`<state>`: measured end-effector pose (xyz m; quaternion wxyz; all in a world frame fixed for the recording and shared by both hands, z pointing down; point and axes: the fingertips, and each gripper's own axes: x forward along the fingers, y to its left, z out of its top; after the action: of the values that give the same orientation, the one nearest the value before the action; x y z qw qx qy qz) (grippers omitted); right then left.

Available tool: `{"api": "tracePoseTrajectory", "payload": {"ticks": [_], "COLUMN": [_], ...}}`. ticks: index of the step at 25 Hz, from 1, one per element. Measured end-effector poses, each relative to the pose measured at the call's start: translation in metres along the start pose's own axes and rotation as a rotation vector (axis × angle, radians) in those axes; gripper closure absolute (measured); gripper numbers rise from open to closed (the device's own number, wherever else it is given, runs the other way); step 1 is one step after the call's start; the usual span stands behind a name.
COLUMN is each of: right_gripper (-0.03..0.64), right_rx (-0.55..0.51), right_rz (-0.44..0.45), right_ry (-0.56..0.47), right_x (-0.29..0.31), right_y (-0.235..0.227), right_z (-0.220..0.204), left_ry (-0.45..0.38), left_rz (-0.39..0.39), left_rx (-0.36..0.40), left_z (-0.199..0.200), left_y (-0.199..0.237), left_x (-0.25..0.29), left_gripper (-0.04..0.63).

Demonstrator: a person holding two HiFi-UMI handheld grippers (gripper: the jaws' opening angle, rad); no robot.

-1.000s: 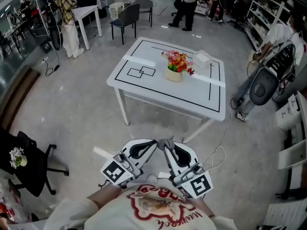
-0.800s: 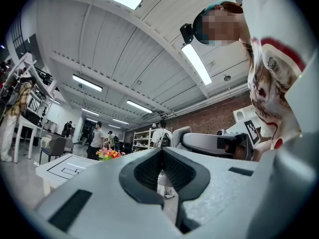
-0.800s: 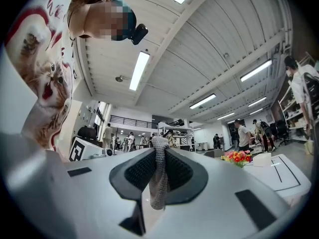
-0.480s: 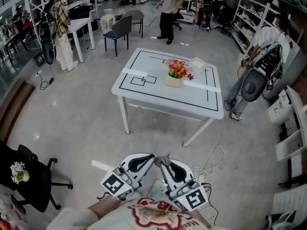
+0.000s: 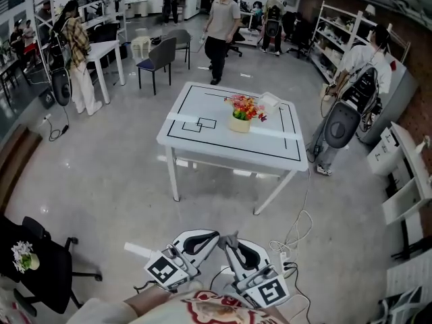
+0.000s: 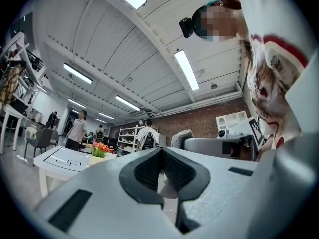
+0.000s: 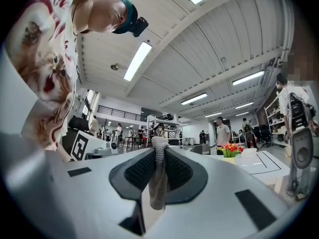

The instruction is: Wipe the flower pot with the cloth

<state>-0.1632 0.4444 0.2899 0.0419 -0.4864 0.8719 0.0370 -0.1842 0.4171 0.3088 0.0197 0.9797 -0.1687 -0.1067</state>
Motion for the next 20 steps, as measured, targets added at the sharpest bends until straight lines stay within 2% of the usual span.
{"api": "tracePoseTrajectory", "payload": {"ticks": [6,14,20], "right_gripper": [0.574,0.574,0.574], "right_rx": [-0.050,0.003,-0.038], "right_rz": [0.009,-0.001,0.003], "right_ry": [-0.032,-0.030,-0.065], "right_x": [0.006,0.004,0.006], "right_y": [0.002,0.003,0.005], "right_z": [0.016,0.011,0.011], "left_ry": [-0.021,-0.020,-0.028], "left_rz": [-0.002,-0.009,-0.002], "left_rx": [0.011,0.033,0.021], "left_z": [0.012,0.013,0.014], "left_y": [0.002,0.003,0.008], "left_x": [0.000,-0.003,-0.006], "left_gripper": [0.592,0.592,0.592]}}
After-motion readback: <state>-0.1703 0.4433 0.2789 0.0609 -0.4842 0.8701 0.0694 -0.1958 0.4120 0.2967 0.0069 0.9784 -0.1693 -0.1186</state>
